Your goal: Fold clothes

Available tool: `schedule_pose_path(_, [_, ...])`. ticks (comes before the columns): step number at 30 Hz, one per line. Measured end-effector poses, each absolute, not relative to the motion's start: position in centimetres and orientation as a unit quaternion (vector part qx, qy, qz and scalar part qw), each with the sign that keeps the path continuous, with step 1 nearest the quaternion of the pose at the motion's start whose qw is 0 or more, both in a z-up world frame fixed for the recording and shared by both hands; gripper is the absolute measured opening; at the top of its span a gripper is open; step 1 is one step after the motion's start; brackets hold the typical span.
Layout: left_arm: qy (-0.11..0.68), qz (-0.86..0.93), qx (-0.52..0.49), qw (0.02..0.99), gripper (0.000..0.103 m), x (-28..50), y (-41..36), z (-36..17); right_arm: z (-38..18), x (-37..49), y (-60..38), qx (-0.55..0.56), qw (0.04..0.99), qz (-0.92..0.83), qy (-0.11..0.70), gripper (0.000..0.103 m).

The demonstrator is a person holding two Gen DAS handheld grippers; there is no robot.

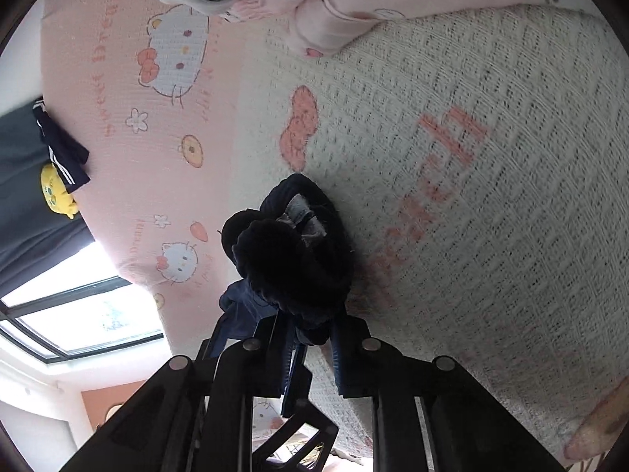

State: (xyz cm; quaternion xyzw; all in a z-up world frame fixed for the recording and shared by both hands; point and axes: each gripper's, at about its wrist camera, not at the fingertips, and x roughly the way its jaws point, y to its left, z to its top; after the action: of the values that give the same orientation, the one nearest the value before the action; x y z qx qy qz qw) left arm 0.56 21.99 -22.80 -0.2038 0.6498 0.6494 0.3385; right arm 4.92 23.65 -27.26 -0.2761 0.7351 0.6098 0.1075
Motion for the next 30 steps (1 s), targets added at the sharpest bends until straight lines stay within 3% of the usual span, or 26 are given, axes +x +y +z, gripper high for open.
schedule_pose_path(10, [0.665,0.632,-0.189,0.35,0.056,0.9,22.3,-24.4,-27.4,5.7,24.6,-0.266,0.097,0.603,0.745,0.014])
schedule_pose_path(14, [0.695,0.627,-0.108,0.336,0.069,2.4,21.3,-26.0,-27.1,6.1,24.9,-0.261,0.094,0.609,0.743,0.014])
schedule_pose_path(30, [0.69,0.646,-0.005,0.326,0.07,5.4,21.0,-26.7,-24.9,6.3,25.6,-0.25,0.063,0.628,0.734,0.017])
